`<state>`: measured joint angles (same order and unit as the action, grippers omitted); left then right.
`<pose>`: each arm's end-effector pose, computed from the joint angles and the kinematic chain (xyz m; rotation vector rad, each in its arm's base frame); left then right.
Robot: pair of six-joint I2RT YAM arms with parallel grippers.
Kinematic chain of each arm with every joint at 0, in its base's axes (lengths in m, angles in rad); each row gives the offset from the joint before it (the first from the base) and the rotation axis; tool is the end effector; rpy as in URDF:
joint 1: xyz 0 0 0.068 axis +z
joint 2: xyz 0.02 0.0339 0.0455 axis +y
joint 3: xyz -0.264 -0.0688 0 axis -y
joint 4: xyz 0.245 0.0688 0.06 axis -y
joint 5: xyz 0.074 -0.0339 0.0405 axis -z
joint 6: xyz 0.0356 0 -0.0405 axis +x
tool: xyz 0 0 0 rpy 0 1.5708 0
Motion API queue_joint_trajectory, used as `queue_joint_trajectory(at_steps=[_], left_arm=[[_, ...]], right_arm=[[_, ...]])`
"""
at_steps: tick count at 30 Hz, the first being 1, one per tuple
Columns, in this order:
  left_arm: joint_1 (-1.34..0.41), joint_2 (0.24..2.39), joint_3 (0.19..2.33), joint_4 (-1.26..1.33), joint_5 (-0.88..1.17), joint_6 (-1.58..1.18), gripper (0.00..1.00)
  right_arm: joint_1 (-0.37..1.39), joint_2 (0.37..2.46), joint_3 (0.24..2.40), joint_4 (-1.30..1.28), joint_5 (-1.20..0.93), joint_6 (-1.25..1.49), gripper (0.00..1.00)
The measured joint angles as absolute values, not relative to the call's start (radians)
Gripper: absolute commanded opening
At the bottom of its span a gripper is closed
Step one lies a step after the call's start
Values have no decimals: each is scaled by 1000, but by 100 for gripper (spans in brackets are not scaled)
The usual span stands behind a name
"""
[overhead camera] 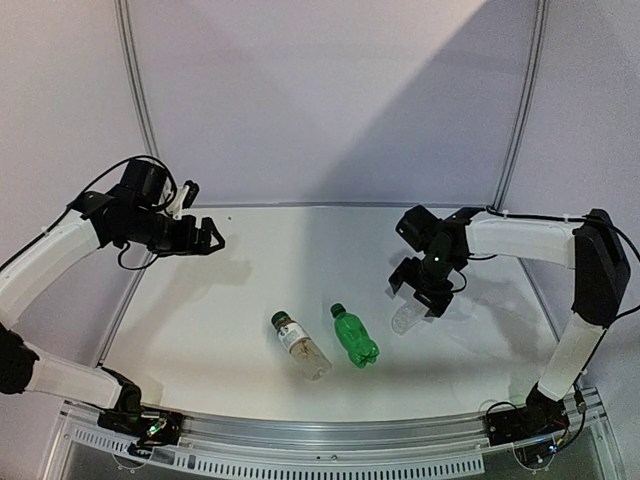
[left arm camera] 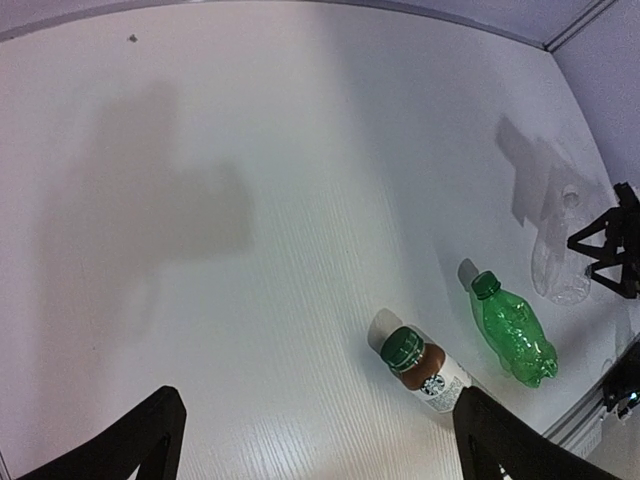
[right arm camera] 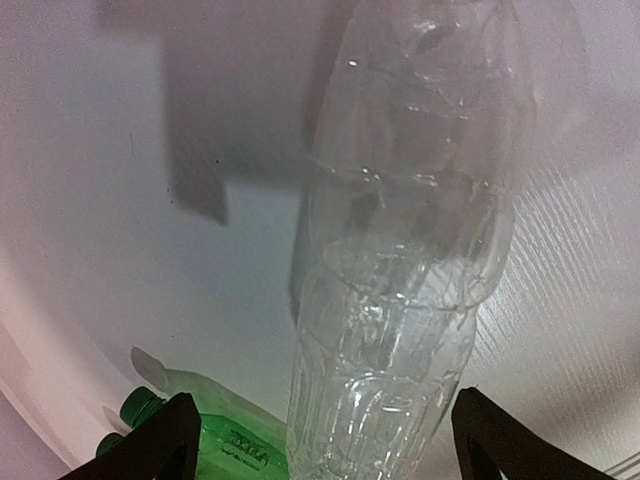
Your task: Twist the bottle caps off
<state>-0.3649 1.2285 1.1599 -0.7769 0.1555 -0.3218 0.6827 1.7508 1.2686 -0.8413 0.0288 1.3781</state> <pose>0.2338 -0.0952 0.3236 0.1259 2.4617 -0.4955 0.2636 0.2131 0.2065 1.0189 2.7956 0.2951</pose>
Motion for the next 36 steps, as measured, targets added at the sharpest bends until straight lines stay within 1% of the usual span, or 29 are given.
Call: queue_joint_trajectory(at_steps=[3,8,13,14,15,18,19,21,28,33,36], left_arm=[[-365,1211,1142,-777,164,-314,96],[-365,1184,1117,-779,173,-301,96],[-365,1169,1102,-779,177,-295,96],[-365,1167,1099,-779,177,-295,96],[-365,1166,1096,-780,177,-295,96],[-365,1163,1085,-776,178,-295,96],[-365,1163,1082,-777,178,-296,96],[-365,1163,1080,-776,176,-299,96],[-365,1158,1081,-777,160,-323,97],[-365,1149,1124,-775,179,-345,97],[-365,1146,1182,-768,220,-364,96]], right_arm=[[687,1765,1266,-823,40,1387,81],[694,1796,1243,-803,47,1407,76],[707,1805,1229,-800,63,1417,65],[707,1805,1222,-797,69,1419,61],[708,1805,1213,-793,73,1421,52],[708,1805,1185,-778,81,1417,31],[708,1805,1179,-773,85,1421,27],[708,1805,1175,-757,94,1412,22],[708,1791,1209,-768,135,1304,21],[708,1713,1266,-726,103,1063,22],[708,1642,1293,-669,25,872,21]])
